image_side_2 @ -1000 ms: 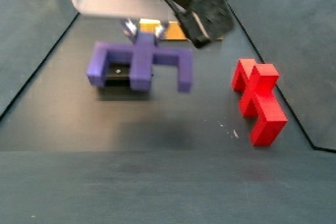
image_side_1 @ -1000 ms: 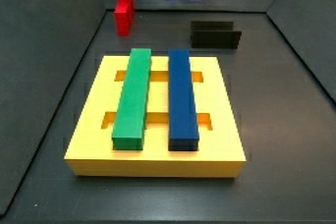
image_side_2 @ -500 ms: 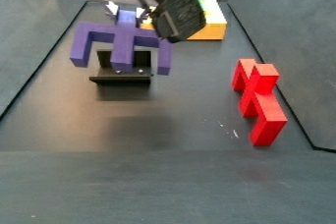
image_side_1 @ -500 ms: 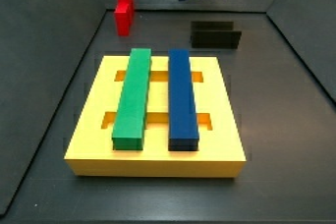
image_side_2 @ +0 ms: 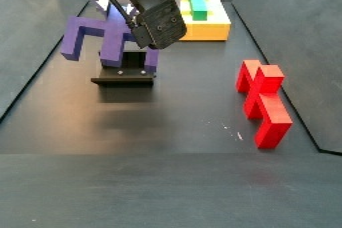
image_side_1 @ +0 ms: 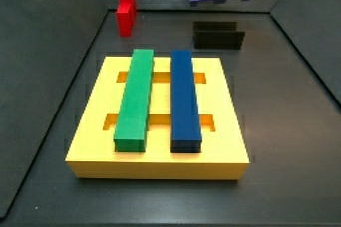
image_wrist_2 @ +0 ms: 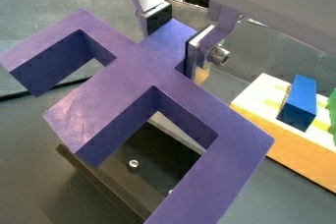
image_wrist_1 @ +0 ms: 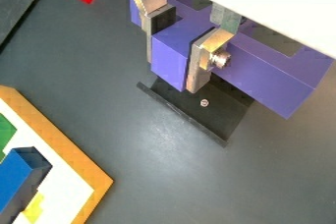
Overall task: Pick up the purple object. Move up. Place the purple object on the fixture. Regrasp the purple object. Move to above the board. Insert the purple object.
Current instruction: Place the purple object on the fixture.
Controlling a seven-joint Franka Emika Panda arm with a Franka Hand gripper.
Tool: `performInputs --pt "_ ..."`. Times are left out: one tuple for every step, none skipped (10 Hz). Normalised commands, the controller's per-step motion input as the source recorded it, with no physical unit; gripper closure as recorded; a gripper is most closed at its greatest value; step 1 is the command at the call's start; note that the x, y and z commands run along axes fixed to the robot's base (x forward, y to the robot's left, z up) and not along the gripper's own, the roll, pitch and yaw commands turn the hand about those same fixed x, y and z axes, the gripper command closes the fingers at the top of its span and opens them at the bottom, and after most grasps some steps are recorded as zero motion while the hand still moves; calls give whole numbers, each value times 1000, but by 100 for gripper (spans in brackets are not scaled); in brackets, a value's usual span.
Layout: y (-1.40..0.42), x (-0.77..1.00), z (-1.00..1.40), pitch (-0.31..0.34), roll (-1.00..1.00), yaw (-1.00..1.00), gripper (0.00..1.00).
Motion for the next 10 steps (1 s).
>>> performInputs --pt "0 0 0 0 -14 0 100" --pt "-69 0 -83 0 -169 0 100" --pt "-346 100 -26 0 -371 -57 100" --pt "-557 180 -69 0 -323 -163 100" --pt "-637 211 -194 31 -154 -283 100" --pt "-497 89 -251 0 -286 -269 100" --pt "-343 0 -243 0 -354 -194 100" --pt "-140 0 -309 63 -343 57 100" --pt "-63 14 -246 194 -471 246 100" --pt "0 0 -163 174 -657 231 100"
